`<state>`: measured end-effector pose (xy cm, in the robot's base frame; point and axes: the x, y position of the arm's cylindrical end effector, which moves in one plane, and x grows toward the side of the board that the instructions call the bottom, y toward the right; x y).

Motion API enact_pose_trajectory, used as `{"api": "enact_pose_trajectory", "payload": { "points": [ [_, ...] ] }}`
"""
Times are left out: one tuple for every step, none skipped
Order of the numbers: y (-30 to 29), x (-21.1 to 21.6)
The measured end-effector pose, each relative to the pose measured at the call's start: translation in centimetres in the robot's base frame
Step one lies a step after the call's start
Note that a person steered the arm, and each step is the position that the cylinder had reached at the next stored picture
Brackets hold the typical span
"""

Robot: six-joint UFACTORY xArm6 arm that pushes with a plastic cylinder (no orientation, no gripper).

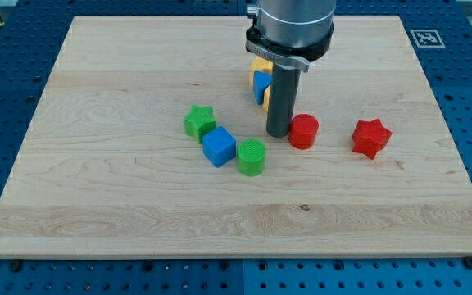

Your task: Push red circle closer to red star

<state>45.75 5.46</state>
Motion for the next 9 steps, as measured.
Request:
{"api": "enact_pose_trajectory", "payload": {
  "points": [
    [1.6,1.4],
    [3.5,1.4],
    [5.0,2.2],
    [5.4,2.4],
    [5.4,2.4],
    [5.4,0.2],
    [5.7,0.2],
    [6.0,-2.3],
    [6.3,-3.3]
  ]
}}
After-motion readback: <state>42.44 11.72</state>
